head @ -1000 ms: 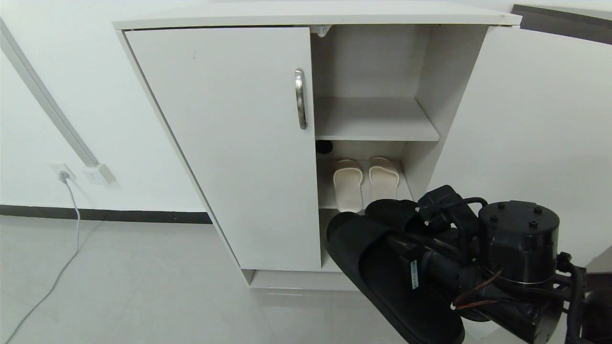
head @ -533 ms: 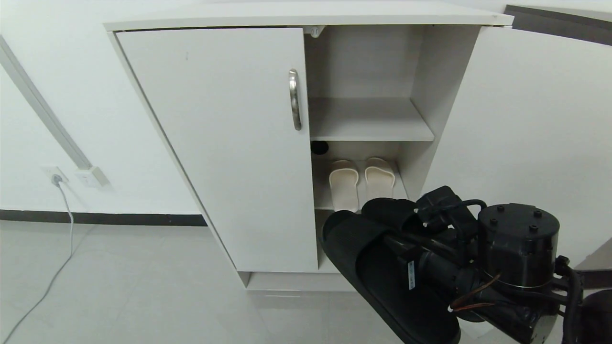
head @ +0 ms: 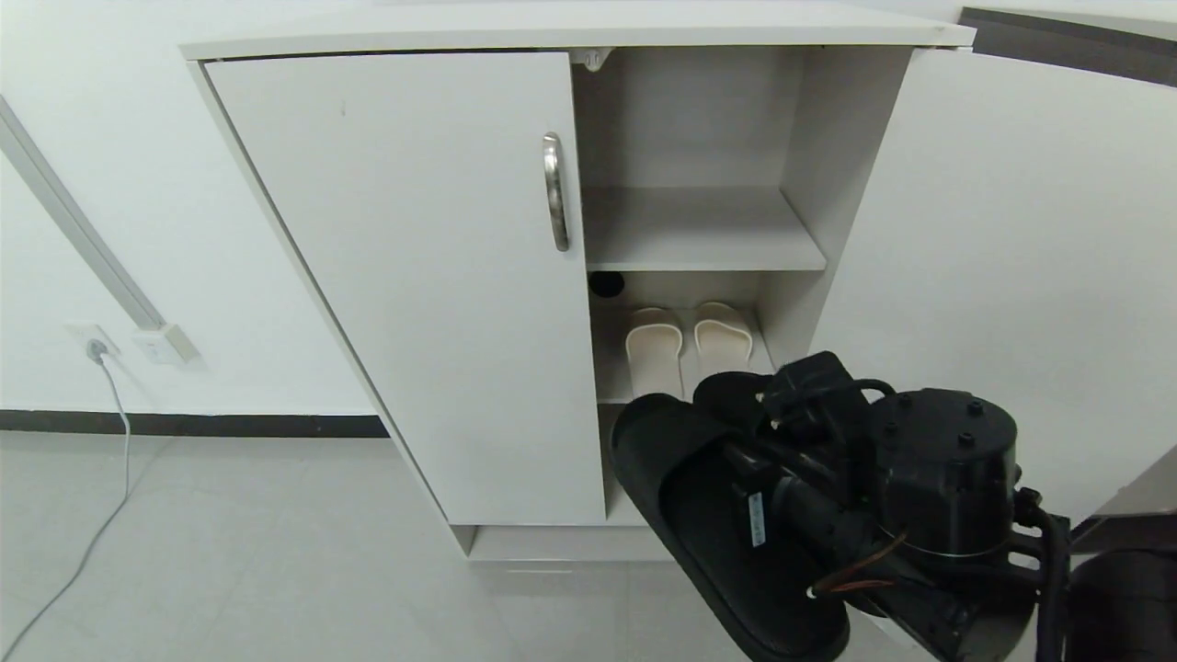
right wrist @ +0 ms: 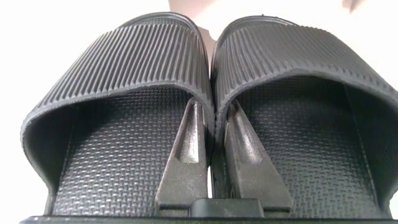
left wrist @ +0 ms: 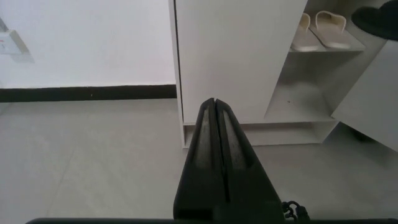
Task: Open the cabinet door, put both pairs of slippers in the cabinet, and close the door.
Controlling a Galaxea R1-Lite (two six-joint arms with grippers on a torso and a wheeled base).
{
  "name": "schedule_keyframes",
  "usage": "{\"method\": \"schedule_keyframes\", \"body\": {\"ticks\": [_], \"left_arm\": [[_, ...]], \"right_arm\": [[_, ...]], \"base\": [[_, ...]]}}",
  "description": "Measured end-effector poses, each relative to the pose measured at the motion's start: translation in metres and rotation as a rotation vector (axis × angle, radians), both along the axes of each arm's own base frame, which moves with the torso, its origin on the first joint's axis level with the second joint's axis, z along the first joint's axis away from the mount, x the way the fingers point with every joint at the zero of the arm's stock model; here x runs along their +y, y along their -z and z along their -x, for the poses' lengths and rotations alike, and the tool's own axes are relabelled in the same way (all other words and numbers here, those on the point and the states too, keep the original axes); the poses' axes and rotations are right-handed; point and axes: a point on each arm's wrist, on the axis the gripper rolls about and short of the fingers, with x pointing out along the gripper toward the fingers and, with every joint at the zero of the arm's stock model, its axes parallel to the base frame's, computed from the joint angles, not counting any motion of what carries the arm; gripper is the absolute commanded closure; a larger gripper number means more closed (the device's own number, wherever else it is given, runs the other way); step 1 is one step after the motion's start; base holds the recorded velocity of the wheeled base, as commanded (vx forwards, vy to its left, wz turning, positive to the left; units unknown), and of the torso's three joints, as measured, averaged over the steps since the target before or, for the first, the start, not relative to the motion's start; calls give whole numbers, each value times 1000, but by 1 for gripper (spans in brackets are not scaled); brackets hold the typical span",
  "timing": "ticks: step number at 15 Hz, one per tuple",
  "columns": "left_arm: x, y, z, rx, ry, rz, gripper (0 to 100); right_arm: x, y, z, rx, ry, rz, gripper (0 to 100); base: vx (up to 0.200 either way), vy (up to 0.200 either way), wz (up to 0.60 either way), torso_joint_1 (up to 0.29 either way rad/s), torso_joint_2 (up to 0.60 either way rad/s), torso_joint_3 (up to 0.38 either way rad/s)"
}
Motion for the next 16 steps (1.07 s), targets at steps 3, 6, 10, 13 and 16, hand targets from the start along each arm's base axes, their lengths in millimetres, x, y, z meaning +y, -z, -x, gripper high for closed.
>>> {"method": "schedule_keyframes", "body": {"ticks": [3, 6, 10, 13, 16], "left_arm": [[0, 0, 0, 0, -1, 0, 100], [0, 0, 0, 0, 0, 0, 100], [0, 0, 0, 0, -1, -1, 100], [0, 0, 0, 0, 0, -1, 100], [0, 0, 0, 0, 0, -1, 100]], "right_arm": [[28, -31, -5, -1, 178, -9, 100], [47, -70, -10, -51, 289, -73, 100], [53, -92, -20, -84, 326, -124, 100], [51, -94, -30, -89, 352, -128, 100], [50, -93, -34, -89, 362, -125, 100]], "base": [[0, 0, 0, 0, 0, 0], [0, 0, 0, 0, 0, 0], [0, 0, 0, 0, 0, 0], [0, 0, 0, 0, 0, 0], [67, 0, 0, 1, 1, 1]]}}
